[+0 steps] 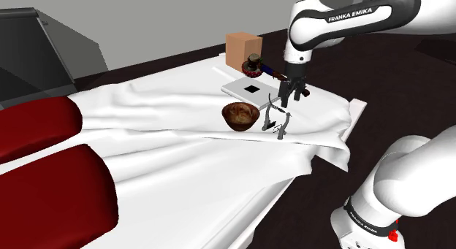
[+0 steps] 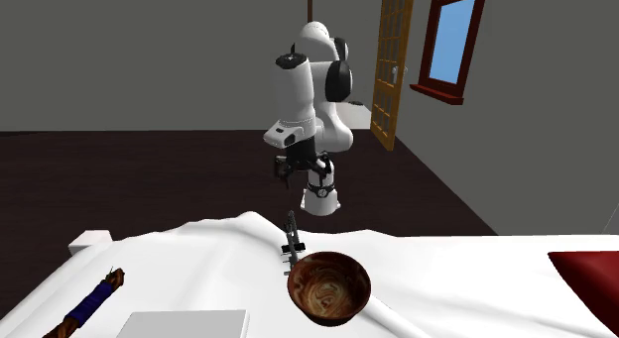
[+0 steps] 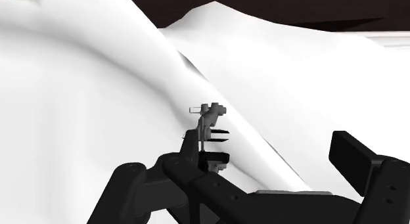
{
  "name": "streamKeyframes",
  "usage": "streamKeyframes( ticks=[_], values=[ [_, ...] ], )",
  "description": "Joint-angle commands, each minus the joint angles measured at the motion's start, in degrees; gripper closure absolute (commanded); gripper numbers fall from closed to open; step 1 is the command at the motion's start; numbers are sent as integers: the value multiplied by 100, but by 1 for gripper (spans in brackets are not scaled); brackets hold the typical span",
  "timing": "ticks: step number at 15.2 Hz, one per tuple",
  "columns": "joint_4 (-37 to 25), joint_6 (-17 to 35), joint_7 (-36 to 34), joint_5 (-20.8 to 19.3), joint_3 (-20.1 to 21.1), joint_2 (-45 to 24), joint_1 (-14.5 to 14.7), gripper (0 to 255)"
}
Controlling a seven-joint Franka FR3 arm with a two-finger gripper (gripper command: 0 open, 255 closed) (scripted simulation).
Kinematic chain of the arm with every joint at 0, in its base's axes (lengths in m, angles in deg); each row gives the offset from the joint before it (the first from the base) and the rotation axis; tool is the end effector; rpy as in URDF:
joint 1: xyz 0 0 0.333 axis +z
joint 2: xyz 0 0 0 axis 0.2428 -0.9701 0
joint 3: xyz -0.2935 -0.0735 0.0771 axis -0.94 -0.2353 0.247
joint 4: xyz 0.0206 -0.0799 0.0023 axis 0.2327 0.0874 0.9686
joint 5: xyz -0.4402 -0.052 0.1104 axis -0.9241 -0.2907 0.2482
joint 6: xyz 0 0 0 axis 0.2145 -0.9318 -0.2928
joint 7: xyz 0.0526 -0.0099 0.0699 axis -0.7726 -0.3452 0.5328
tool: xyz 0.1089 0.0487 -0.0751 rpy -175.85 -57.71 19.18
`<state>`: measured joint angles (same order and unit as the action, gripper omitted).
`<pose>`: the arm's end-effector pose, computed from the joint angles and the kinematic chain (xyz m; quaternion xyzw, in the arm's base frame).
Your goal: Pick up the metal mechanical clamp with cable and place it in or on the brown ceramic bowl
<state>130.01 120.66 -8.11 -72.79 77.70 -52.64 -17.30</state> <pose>0.4565 -0.1152 0.4188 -0.9964 0.0255 0.0696 0.0410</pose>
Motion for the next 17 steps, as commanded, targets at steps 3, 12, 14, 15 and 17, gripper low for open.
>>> streamKeyframes(
  ticks=[3,12,14,15,17],
  values=[
    [-506,389,569,224,-370,-895,-43,0],
    [-402,1015,901,447,-519,-1448,-63,0],
    [-304,1139,909,458,-517,-1475,-59,0],
    [-305,1139,909,459,-517,-1476,-59,0],
    [-305,1139,909,459,-517,-1476,-59,0]
  ],
)
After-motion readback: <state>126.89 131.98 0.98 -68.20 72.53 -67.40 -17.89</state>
